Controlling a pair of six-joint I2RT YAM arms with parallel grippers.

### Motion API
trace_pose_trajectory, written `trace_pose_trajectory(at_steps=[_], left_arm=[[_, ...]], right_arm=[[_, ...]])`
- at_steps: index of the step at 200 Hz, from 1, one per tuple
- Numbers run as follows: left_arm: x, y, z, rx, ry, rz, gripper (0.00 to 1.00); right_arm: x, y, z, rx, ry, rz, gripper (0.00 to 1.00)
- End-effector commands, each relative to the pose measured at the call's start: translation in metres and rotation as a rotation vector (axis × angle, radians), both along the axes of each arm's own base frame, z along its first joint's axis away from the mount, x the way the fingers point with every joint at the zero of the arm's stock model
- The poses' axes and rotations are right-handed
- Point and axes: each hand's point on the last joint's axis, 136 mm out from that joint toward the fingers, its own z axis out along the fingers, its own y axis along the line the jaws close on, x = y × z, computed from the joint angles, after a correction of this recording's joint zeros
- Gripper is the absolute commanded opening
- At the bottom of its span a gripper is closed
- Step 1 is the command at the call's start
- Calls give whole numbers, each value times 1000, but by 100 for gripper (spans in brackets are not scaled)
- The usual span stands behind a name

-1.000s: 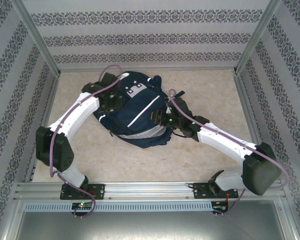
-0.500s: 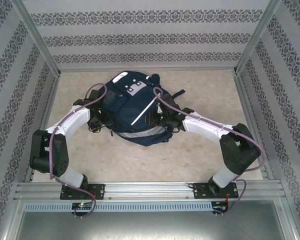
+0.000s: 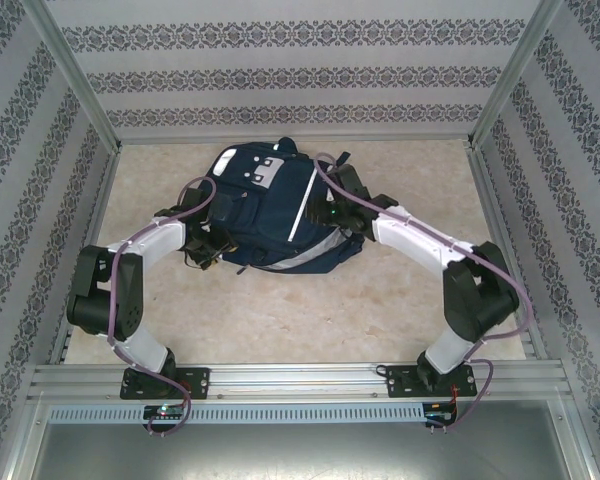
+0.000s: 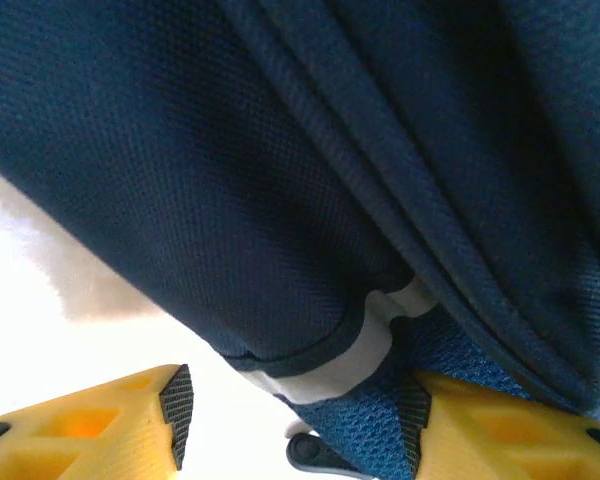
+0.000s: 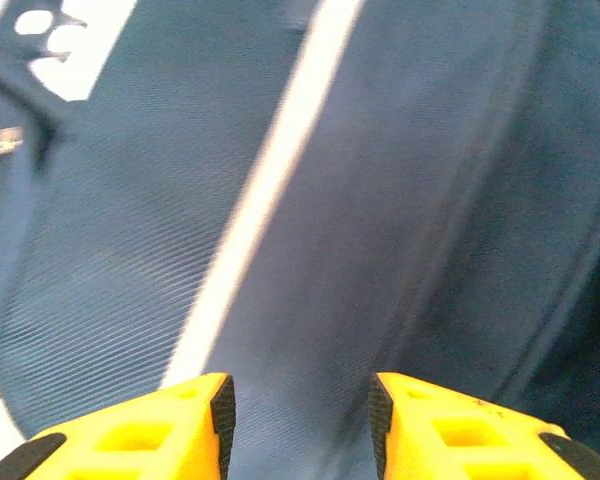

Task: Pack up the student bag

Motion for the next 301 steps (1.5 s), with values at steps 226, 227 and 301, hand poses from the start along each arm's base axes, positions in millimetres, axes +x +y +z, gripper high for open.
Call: trace_pose_trajectory(at_steps=[226,227,301], left_arm=[[24,-6,-29,-92,-50,86,8],[24,-6,-29,-93,-50,85,8],[24,-6,-28,-93,-54,89,8]], right_arm=[[-80,185,-137,-123,159,-152,45],[-80,185,-138,-125,160,-154,45],[-72,148,-156,-227,196,-283,35]])
